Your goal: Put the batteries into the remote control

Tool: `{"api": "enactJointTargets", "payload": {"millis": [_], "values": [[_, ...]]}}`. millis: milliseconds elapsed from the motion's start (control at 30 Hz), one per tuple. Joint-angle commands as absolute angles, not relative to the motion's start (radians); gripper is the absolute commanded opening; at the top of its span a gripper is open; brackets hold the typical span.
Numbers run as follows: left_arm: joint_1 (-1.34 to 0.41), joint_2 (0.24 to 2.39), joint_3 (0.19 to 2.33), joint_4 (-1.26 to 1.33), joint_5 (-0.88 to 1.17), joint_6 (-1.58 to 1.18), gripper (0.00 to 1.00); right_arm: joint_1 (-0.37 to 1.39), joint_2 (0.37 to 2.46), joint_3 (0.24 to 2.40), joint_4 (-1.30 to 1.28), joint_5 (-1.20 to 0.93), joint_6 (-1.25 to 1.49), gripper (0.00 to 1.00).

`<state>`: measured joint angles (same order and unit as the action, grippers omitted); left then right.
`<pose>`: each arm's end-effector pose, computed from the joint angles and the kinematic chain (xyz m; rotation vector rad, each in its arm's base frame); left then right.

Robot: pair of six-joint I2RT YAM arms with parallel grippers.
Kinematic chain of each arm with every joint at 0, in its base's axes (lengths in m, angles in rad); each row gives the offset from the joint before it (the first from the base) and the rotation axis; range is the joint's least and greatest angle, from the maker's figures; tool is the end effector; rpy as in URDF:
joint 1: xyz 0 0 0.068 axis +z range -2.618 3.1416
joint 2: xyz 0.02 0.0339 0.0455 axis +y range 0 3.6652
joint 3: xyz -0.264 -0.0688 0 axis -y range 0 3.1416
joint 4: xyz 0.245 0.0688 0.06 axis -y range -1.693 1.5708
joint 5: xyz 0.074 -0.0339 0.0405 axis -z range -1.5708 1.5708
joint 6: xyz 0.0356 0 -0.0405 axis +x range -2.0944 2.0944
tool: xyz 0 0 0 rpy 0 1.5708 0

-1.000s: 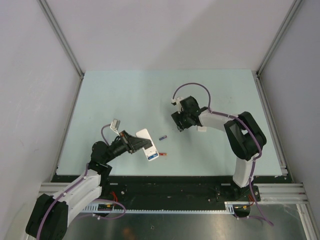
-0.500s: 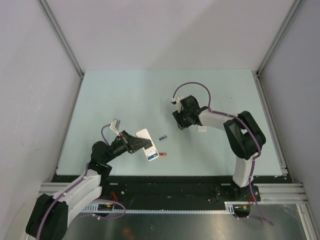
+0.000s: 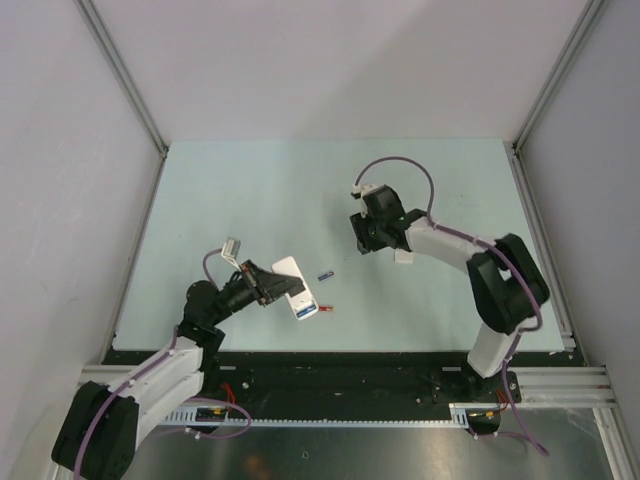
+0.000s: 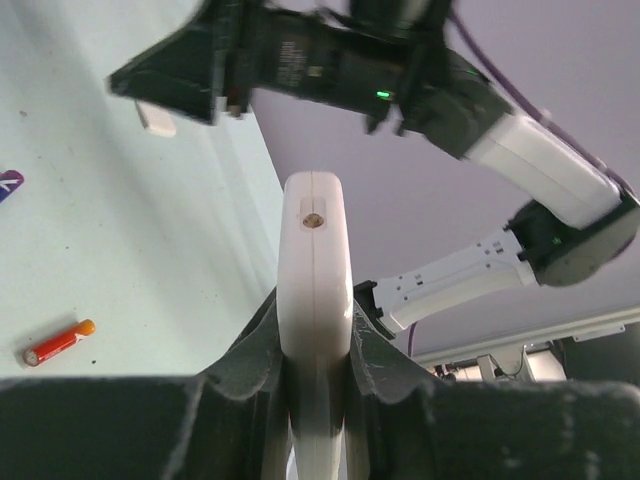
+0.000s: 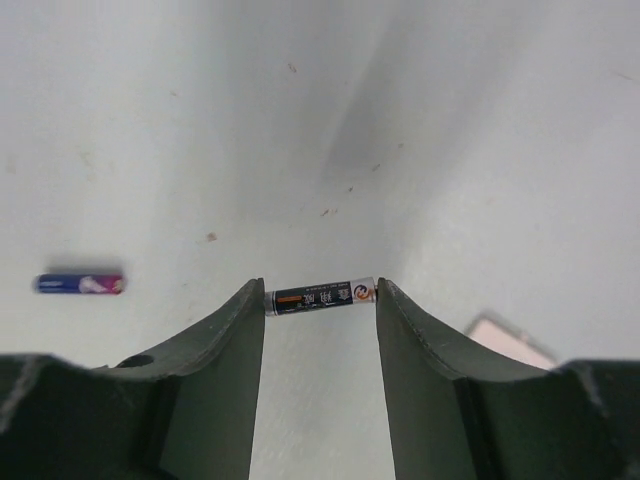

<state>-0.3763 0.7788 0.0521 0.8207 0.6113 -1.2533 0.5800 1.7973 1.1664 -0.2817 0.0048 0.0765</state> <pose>0.1392 -0.0770 0.1907 -0.1853 1.7617 -1.7002 0.3176 0.2079 0.1880 -0.6217 2.4253 0.2700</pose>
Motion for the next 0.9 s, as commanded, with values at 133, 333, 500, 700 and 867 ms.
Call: {"api": "enactJointTargets", "payload": {"millis": [133, 333, 500, 700, 867], "values": [[-0.387, 0.896, 0.147, 0.851, 0.532, -1.259, 0.00, 0.736, 1.415, 1.189, -0.491, 0.239, 0.204, 0.22], [-0.422, 1.025, 0.285, 0.851, 0.489, -1.250, 0.00, 0.909, 1.266, 1.201, -0.571, 0.330, 0.273, 0.22], [-0.449, 1.143, 0.359, 0.859, 0.480, -1.253, 0.00, 1.064, 1.293, 1.272, -0.607, 0.397, 0.313, 0.22], [-0.476, 1.201, 0.405, 0.876, 0.474, -1.259, 0.00, 1.141, 1.373, 1.367, -0.647, 0.443, 0.316, 0.22], [-0.479, 1.229, 0.419, 0.919, 0.483, -1.287, 0.00, 1.170, 1.446, 1.439, -0.699, 0.474, 0.324, 0.22]]}}
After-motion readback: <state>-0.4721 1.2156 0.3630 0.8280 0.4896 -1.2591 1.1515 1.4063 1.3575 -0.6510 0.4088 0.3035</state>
